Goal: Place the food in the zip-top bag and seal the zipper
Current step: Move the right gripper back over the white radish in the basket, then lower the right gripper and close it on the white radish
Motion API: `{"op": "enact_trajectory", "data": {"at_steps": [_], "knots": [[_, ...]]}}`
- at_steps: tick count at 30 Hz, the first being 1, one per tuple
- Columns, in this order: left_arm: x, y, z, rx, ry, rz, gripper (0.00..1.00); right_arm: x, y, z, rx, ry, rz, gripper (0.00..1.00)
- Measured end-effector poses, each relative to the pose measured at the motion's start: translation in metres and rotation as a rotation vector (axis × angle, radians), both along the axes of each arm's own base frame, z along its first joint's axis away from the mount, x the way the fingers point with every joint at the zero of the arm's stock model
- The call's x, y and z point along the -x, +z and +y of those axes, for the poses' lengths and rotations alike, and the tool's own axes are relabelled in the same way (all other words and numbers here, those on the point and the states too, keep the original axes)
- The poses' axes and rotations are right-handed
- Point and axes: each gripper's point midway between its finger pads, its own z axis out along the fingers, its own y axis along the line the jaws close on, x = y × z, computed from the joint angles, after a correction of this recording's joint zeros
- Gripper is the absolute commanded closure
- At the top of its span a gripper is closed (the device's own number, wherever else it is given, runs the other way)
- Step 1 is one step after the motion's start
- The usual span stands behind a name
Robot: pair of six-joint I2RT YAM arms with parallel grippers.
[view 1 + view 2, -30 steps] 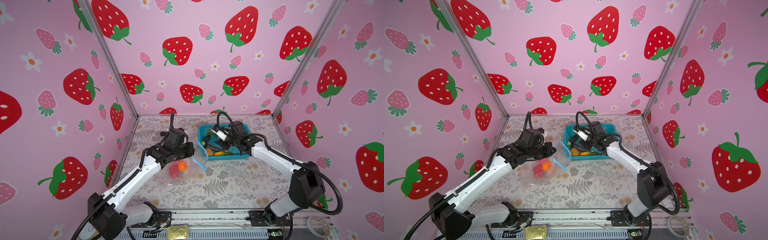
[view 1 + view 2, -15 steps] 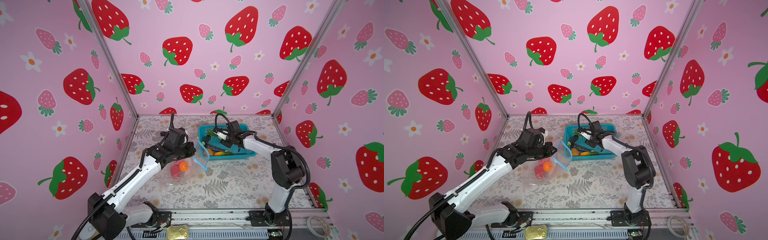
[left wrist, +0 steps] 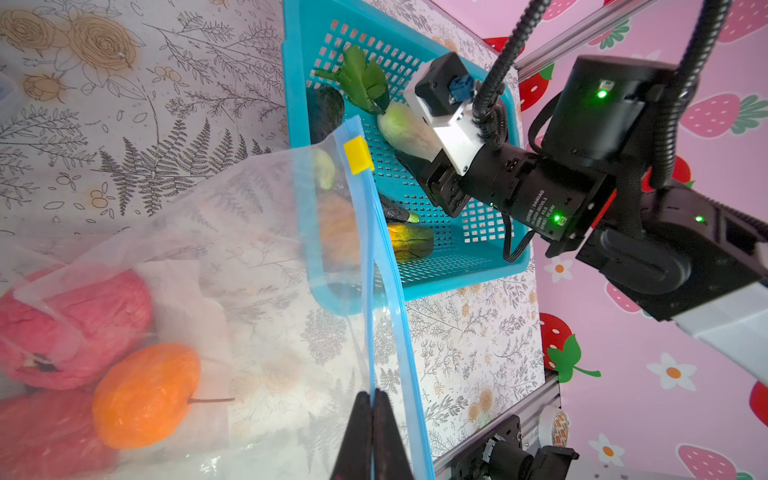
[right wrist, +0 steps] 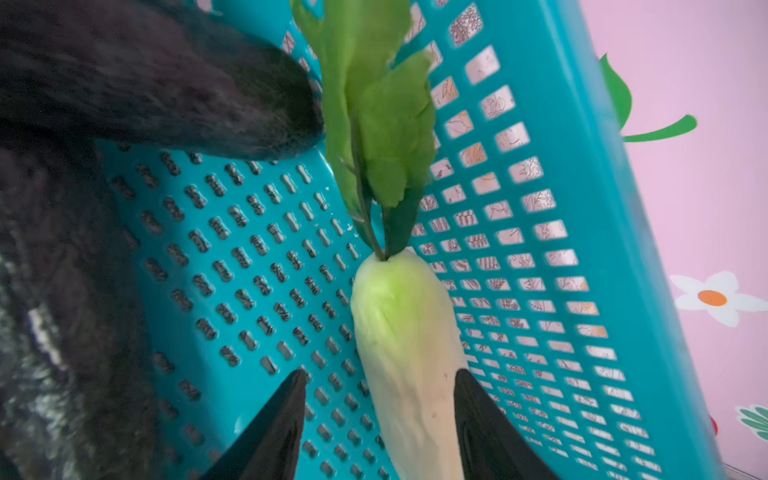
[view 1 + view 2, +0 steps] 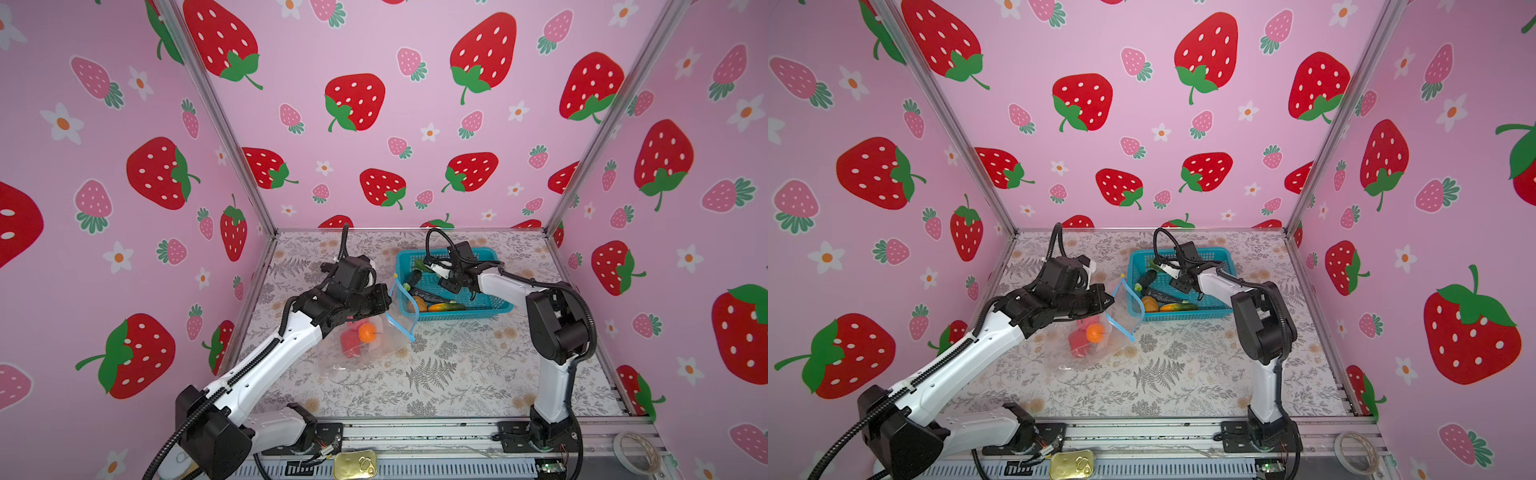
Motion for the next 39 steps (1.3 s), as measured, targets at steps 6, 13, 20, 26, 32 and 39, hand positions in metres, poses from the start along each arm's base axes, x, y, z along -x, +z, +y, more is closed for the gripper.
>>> {"op": "enact_trajectory", "data": {"at_steps": [6,13,20,26,32,39], "knots": [[0.001,-0.003,0.000,0.002,0.000,0.006,0.99,-0.011,0.000,0.002,0.002,-0.005,-0.016,0.39],[0.001,-0.003,-0.001,0.007,-0.001,0.008,0.99,-0.020,-0.015,-0.001,0.012,-0.017,0.003,0.39],[0.001,-0.004,-0.002,0.016,0.005,0.013,0.99,-0.025,-0.025,0.001,0.016,-0.019,0.017,0.40],[0.001,-0.004,-0.002,0.016,0.005,0.013,0.99,-0.030,-0.025,0.004,0.010,-0.016,0.016,0.42],[0.001,-0.004,-0.002,0.016,0.005,0.013,0.99,-0.032,-0.028,0.005,0.008,-0.014,0.021,0.51],[0.001,-0.004,-0.002,0.016,0.005,0.013,0.99,-0.033,-0.027,0.006,0.004,-0.017,0.020,0.56]]}}
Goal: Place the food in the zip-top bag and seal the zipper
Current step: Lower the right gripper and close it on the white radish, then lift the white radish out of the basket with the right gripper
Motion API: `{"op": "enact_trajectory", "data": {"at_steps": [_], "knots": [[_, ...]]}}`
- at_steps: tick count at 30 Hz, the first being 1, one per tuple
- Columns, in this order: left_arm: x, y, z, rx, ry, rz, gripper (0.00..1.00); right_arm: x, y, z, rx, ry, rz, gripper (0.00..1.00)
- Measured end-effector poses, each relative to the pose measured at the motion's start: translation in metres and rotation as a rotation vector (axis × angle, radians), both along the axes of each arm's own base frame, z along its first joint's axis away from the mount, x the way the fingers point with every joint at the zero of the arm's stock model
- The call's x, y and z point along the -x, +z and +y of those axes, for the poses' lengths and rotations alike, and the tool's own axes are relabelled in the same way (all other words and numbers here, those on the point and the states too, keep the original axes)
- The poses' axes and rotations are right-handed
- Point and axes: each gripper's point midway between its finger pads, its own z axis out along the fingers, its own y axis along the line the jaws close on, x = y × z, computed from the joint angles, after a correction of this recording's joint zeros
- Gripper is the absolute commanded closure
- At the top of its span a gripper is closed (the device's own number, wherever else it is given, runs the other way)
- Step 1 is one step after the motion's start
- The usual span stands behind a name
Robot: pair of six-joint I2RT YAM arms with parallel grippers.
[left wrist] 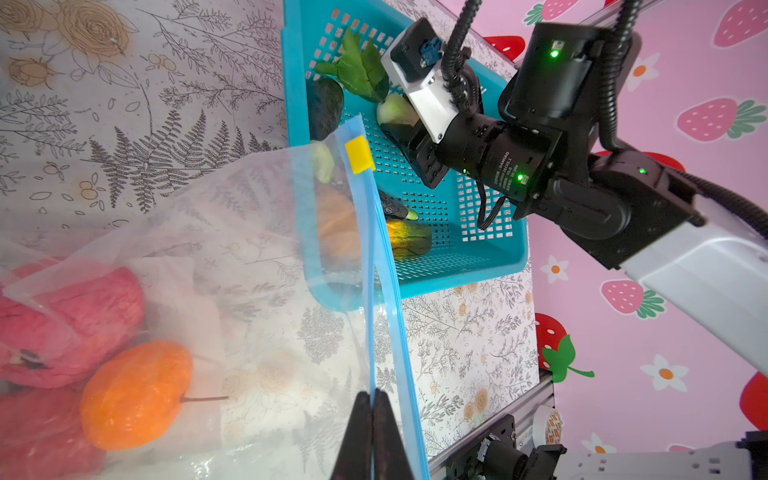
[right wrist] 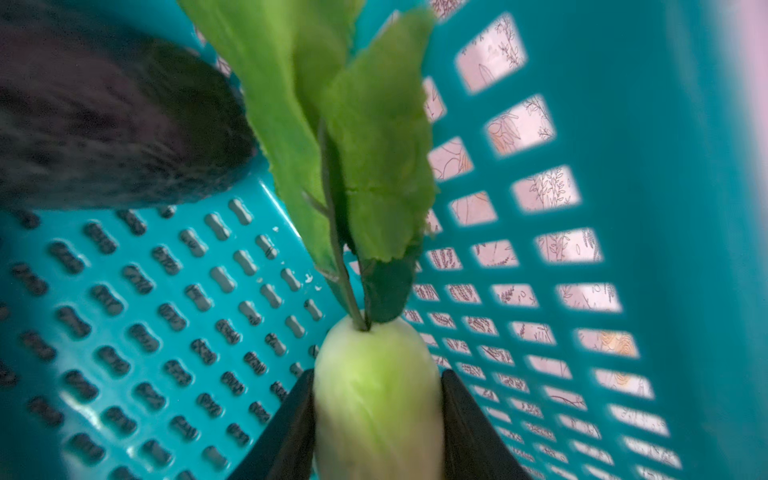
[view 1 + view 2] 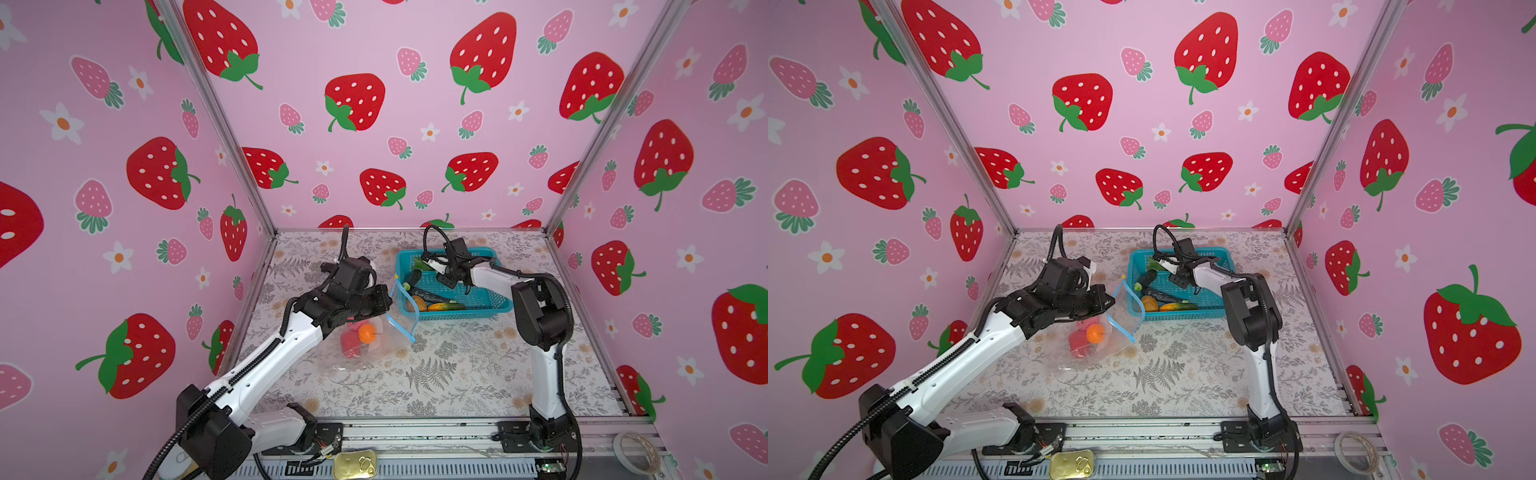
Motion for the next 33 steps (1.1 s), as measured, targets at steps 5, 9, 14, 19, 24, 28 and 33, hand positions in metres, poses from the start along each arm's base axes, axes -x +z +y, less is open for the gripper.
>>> {"op": "enact_trajectory", "data": {"at_steps": [5,9,14,19,24,28,33], "knots": [[0.000,0.000,0.000,0.000,0.000,0.000,1.00,0.000,0.000,0.000,-0.003,-0.005,0.001,0.58],[0.000,0.000,0.000,0.000,0.000,0.000,1.00,0.000,0.002,0.000,-0.011,-0.013,0.000,0.59],[0.000,0.000,0.000,-0.002,0.002,-0.001,0.99,-0.001,0.018,0.000,-0.033,-0.020,-0.024,0.60],[-0.001,0.000,0.001,-0.003,0.004,-0.002,1.00,0.002,0.057,0.000,-0.095,-0.029,-0.084,0.61],[-0.002,0.000,0.002,-0.008,0.010,-0.005,1.00,0.013,0.091,0.002,-0.197,-0.032,-0.126,0.62],[-0.002,0.000,0.003,-0.011,0.015,-0.008,1.00,0.030,0.111,0.007,-0.327,-0.039,-0.133,0.62],[-0.003,0.000,0.003,-0.011,0.017,-0.012,1.00,0.053,0.150,0.014,-0.570,-0.093,-0.145,0.61]]}}
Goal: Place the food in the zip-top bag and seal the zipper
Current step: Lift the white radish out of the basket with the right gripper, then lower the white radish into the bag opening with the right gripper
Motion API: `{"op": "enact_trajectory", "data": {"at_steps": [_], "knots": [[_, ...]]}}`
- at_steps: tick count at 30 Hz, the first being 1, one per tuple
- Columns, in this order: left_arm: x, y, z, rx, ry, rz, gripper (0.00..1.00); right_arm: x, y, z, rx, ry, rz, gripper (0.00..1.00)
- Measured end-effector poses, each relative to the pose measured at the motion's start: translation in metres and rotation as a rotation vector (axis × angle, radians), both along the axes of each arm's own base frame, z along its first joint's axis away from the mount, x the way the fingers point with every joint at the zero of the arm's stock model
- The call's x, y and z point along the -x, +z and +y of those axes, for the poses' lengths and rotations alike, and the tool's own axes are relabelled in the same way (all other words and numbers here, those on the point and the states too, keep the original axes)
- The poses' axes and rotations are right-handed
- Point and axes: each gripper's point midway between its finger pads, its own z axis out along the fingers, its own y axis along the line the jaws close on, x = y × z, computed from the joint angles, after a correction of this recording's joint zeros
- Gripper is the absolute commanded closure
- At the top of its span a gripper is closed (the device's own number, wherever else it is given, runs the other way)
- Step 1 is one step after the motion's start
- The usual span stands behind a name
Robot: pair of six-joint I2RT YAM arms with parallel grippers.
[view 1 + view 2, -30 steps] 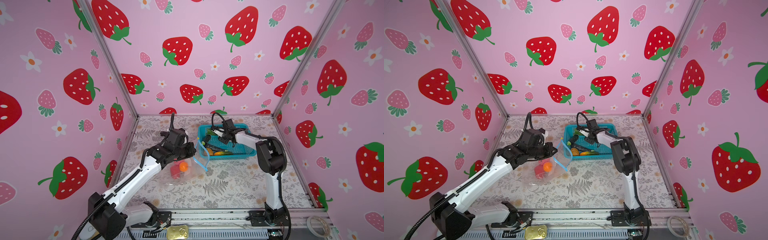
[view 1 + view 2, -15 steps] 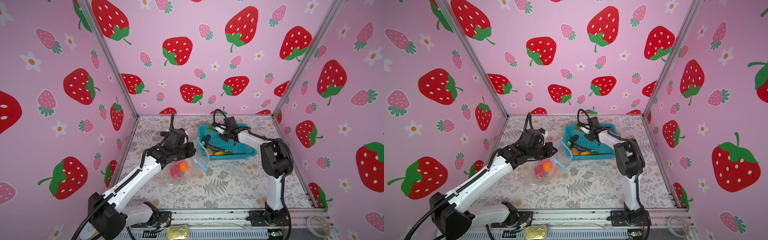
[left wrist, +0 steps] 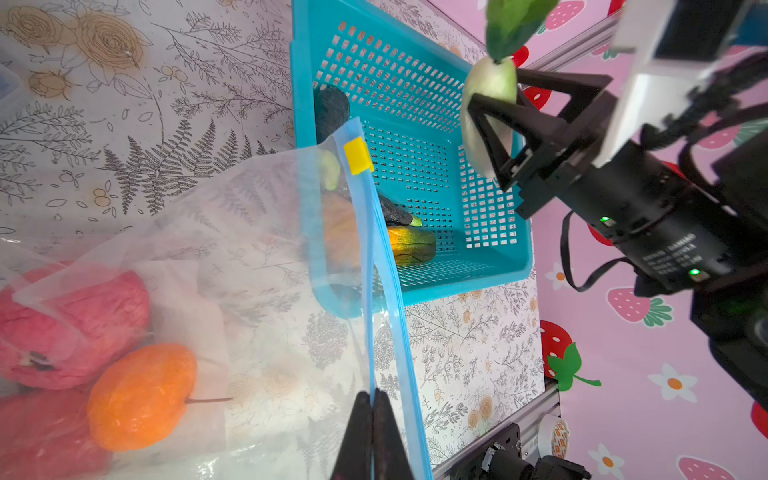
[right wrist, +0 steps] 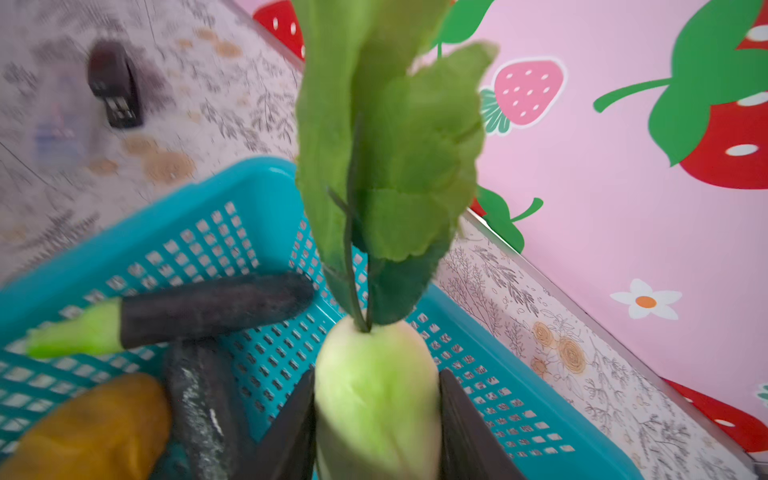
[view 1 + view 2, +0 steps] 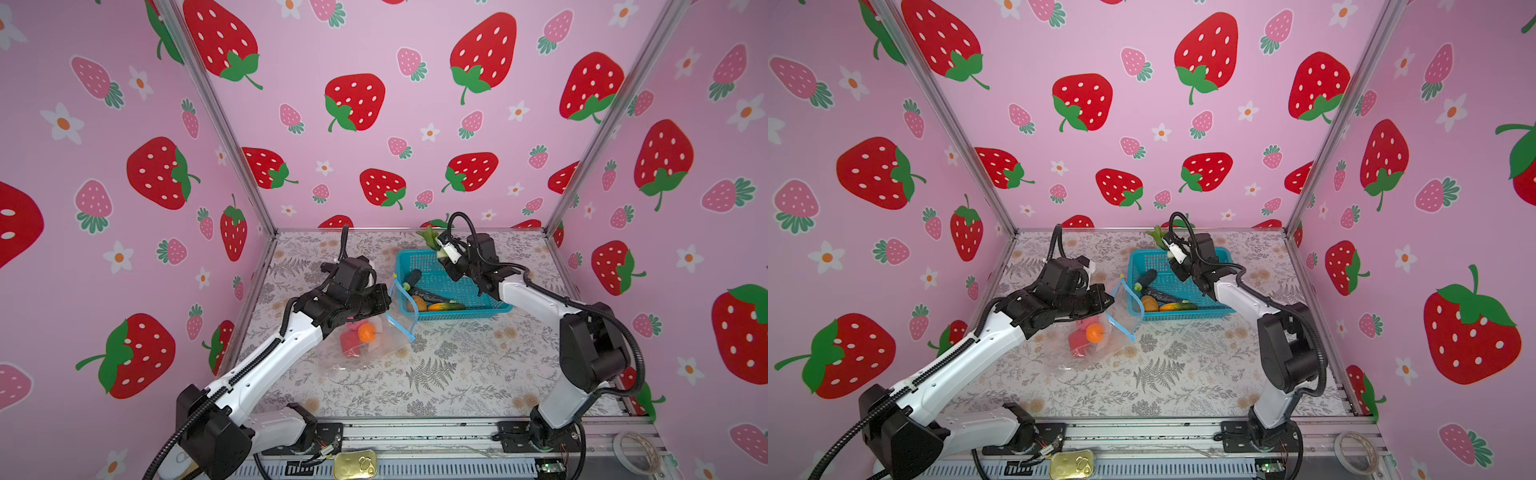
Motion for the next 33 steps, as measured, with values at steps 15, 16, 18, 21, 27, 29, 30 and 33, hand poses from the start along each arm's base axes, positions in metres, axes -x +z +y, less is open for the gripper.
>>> {"op": "enact_trajectory", "data": {"at_steps": [15,16,18,21,27,29,30,33], "knots": [[-0.003,0.004,0.001,0.002,0.013,-0.019,1.00,0.043,0.086,-0.018,-0.892,-0.296,0.179,0.78],[-0.003,0.005,0.001,0.005,0.013,-0.023,1.00,0.044,0.085,-0.017,-0.927,-0.315,0.209,0.79],[-0.002,0.008,0.002,0.010,0.015,-0.031,1.00,0.048,0.085,-0.011,-0.993,-0.343,0.262,0.79],[-0.002,0.011,0.002,0.018,0.016,-0.043,1.00,0.064,0.090,0.000,-1.082,-0.375,0.317,0.82],[-0.003,0.011,0.002,0.025,0.018,-0.048,1.00,0.094,0.097,0.019,-1.196,-0.453,0.371,0.79],[-0.003,0.011,0.002,0.026,0.019,-0.047,1.00,0.100,0.094,0.022,-1.211,-0.483,0.378,0.79],[-0.003,0.011,0.002,0.027,0.019,-0.047,1.00,0.102,0.093,0.024,-1.220,-0.493,0.381,0.79],[-0.003,0.012,0.001,0.029,0.019,-0.050,1.00,0.105,0.092,0.032,-1.244,-0.511,0.394,0.79]]}}
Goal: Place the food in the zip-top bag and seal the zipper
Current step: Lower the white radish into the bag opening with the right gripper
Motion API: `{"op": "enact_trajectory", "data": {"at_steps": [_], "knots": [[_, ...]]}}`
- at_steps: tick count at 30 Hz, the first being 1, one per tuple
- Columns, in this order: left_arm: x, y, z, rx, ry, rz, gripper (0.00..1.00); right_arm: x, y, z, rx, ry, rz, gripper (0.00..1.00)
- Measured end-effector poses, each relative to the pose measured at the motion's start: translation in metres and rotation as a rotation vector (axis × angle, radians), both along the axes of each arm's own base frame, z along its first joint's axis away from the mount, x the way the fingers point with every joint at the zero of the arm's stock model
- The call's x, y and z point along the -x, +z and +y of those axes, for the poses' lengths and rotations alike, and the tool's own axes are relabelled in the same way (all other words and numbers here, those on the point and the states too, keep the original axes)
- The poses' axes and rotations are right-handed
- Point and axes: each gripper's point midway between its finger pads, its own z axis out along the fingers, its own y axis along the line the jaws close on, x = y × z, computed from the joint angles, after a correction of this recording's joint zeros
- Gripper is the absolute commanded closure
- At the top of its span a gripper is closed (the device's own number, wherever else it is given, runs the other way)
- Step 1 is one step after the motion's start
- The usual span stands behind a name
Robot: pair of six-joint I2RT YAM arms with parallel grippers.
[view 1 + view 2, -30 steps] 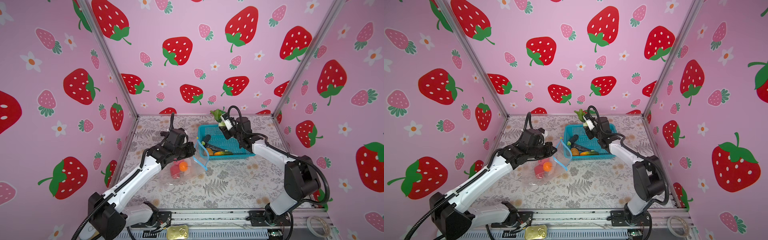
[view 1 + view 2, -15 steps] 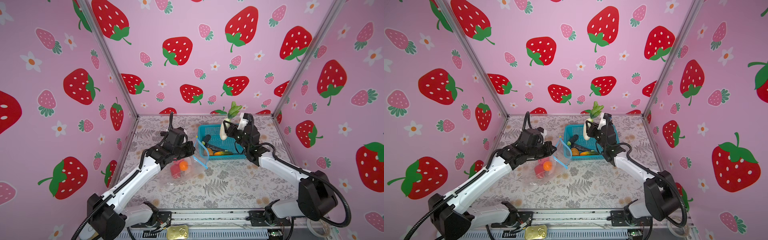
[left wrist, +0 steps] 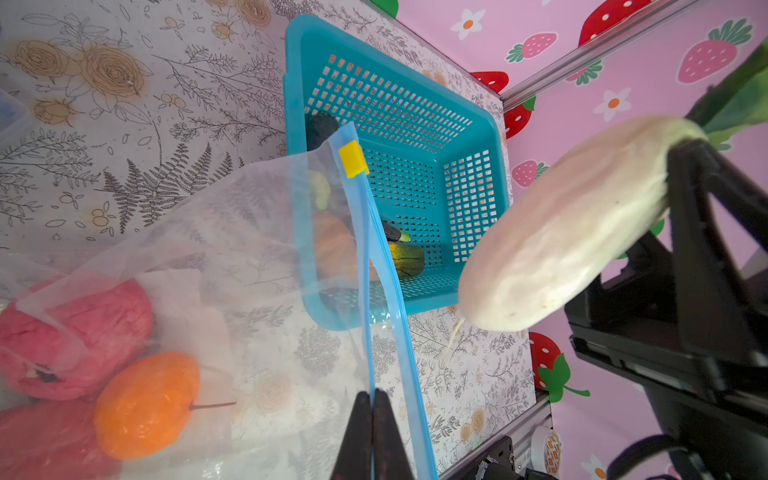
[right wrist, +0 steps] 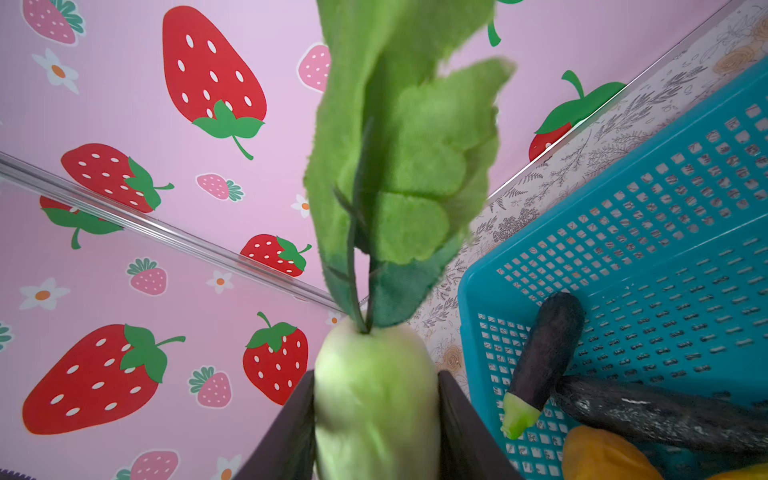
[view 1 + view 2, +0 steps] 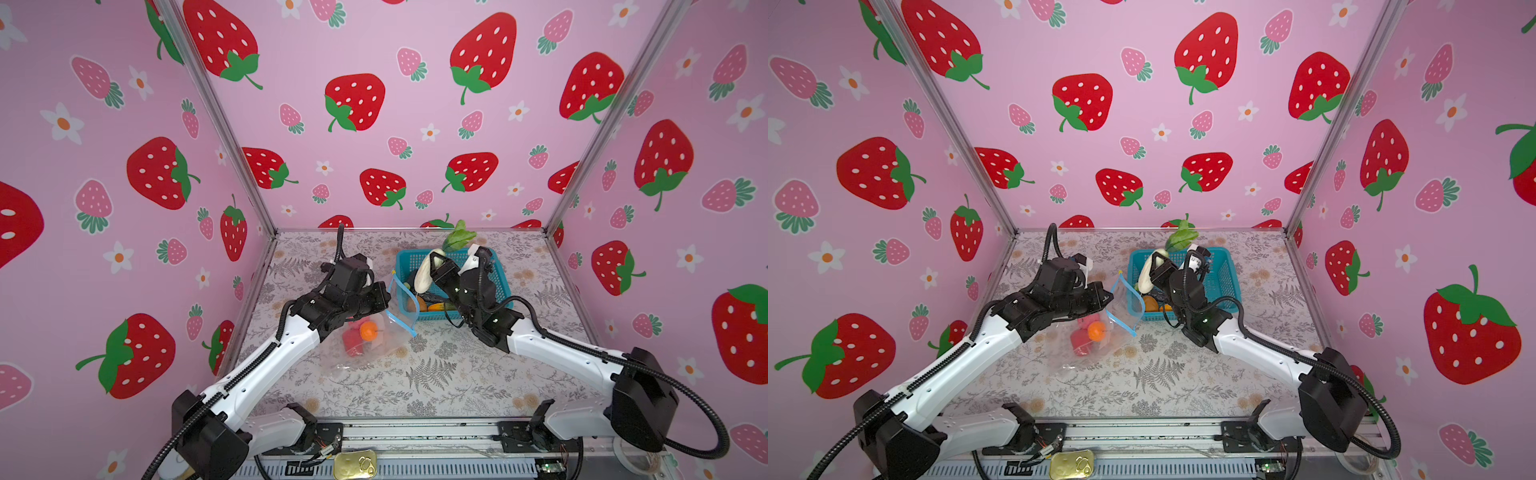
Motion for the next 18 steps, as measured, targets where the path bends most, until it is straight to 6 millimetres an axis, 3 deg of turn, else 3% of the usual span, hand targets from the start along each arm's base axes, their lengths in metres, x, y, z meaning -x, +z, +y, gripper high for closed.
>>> {"op": "enact_trajectory", "data": {"at_steps": [18], "knots": [[-0.001,0.002,0.000,0.004,0.001,-0.007,1.00,0.001,-0.033,0.063,-0.022,0.078,0.080,0.73]]}}
